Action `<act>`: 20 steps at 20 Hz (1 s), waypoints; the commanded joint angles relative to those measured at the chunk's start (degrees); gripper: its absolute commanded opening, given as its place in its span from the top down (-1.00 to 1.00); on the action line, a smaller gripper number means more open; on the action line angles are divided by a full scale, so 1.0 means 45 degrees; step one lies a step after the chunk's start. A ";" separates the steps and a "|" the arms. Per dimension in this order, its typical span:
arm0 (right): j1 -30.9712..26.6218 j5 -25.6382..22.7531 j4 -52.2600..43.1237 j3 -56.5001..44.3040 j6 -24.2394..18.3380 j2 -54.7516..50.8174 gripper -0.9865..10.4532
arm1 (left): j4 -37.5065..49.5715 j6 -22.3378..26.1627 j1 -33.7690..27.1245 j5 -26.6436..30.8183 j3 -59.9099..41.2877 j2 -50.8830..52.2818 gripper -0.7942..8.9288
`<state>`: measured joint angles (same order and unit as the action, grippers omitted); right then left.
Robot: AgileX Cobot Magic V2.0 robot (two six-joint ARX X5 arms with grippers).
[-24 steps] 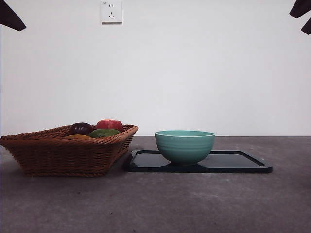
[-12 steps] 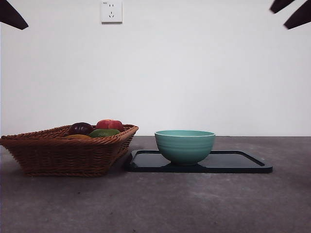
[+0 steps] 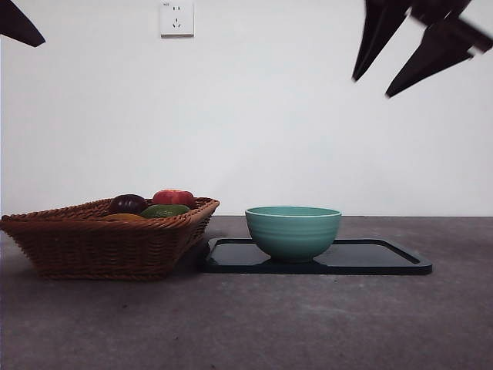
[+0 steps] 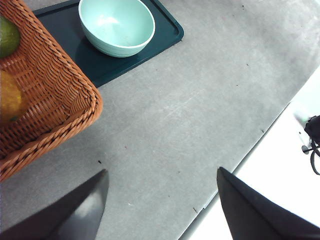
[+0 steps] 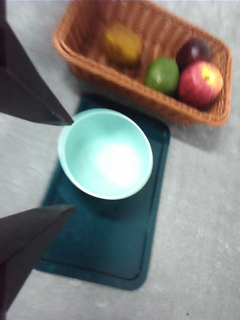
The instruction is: Pick up the wifruite, put it on the bowl, pick up the plate, put it on desk
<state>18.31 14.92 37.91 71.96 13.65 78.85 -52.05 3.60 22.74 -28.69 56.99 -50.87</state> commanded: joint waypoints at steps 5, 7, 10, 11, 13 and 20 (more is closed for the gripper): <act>0.0058 -0.0044 -0.0500 0.1282 -0.0481 0.3075 0.38 | 0.0146 0.0209 0.0058 -0.0068 0.0131 -0.0083 0.13; 0.0058 -0.0087 -0.0665 0.1282 -0.0520 0.3755 0.39 | 0.0146 0.0204 0.0058 -0.0068 0.0131 -0.0083 0.13; 0.0073 -0.0083 -0.0957 0.1282 -0.0578 0.4663 0.39 | 0.0146 0.0204 0.0058 -0.0068 0.0131 -0.0083 0.13; 0.0102 -0.0078 -0.1103 0.1282 -0.0573 0.4906 0.39 | 0.0146 0.0204 0.0058 -0.0068 0.0131 -0.0083 0.13; 0.0165 -0.0083 -0.1277 0.1282 -0.0563 0.5314 0.39 | 0.0146 0.0204 0.0058 -0.0068 0.0131 -0.0083 0.13; 0.0262 -0.0408 -0.1656 0.1277 -0.0563 0.6504 0.51 | 0.0151 0.0209 0.0058 -0.0068 0.0131 -0.0083 0.13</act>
<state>19.11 13.26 30.94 76.58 11.79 106.87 -52.05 3.75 22.74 -28.69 56.99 -50.87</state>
